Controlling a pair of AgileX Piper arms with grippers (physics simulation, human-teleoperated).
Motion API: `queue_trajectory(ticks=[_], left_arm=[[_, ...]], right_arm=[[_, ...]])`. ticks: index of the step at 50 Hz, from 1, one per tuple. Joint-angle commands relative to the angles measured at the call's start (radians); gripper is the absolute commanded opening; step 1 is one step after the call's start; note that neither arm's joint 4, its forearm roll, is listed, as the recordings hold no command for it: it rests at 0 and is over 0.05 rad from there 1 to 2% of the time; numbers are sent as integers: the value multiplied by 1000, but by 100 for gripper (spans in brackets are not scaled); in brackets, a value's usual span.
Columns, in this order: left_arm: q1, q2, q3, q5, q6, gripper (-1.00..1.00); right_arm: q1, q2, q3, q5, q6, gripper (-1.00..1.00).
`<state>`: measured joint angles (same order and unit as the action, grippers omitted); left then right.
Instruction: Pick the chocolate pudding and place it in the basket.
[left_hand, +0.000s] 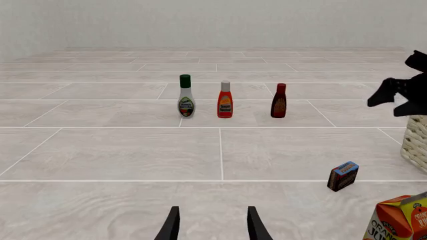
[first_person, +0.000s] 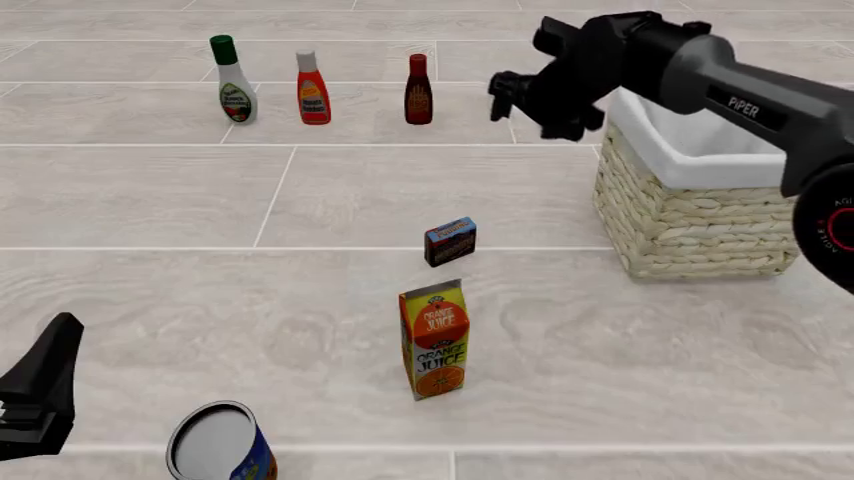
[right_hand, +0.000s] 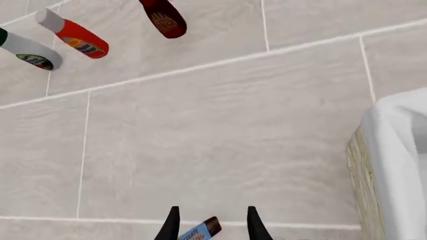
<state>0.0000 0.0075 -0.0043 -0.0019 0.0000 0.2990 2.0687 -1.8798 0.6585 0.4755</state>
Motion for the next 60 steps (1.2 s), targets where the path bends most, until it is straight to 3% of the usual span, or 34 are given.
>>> queue_trajectory(ticks=[1,6,22,33,60], left_arm=[[0,0,0,0,0,100],[0,0,0,0,0,100],[0,0,0,0,0,100],[0,0,0,0,0,100],[0,0,0,0,0,100]], right_arm=[[-21,27,-5,6,99,100],[-34,43,-17,12,99,100],[-23,90,-27,7,234,100],[3,128,-32,4,298,100],[25,154,34,-59,342,100]])
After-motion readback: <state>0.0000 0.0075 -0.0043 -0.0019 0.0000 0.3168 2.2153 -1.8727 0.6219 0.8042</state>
